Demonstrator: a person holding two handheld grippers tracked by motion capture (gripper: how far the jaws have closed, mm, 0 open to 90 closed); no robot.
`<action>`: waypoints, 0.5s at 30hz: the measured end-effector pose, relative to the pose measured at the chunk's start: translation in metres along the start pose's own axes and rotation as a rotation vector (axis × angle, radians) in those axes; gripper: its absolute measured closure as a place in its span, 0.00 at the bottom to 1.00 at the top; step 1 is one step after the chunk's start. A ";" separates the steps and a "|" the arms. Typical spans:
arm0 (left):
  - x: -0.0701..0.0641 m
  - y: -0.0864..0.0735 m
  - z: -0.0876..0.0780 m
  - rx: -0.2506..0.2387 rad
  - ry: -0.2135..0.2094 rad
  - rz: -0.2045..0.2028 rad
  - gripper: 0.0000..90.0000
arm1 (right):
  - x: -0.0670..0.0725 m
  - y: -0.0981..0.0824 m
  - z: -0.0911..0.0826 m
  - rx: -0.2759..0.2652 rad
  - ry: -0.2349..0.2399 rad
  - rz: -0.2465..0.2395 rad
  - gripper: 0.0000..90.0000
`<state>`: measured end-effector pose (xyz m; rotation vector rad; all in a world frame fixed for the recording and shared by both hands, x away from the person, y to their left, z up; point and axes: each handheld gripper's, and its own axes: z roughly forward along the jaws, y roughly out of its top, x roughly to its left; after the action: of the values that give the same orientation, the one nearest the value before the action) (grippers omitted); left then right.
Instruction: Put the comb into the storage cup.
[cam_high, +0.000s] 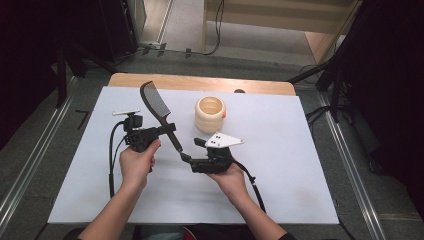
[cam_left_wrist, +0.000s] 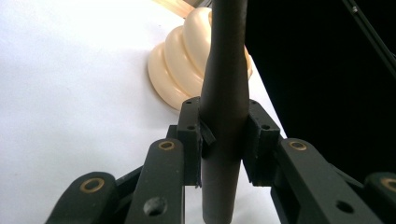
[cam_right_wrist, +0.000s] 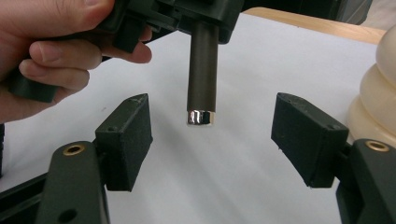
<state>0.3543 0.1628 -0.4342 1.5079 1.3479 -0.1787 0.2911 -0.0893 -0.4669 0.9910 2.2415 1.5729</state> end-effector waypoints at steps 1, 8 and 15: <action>0.000 0.000 0.000 0.001 0.000 0.002 0.80 | -0.001 0.000 -0.001 0.002 0.002 -0.004 0.30; 0.000 0.001 -0.001 0.005 0.012 0.026 0.80 | -0.006 -0.003 -0.009 0.011 0.021 -0.014 0.30; -0.001 0.001 -0.001 0.010 0.021 0.054 0.80 | -0.012 -0.009 -0.017 0.026 0.029 -0.007 0.30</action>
<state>0.3541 0.1635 -0.4324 1.5566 1.3229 -0.1353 0.2875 -0.1118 -0.4701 0.9726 2.2877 1.5692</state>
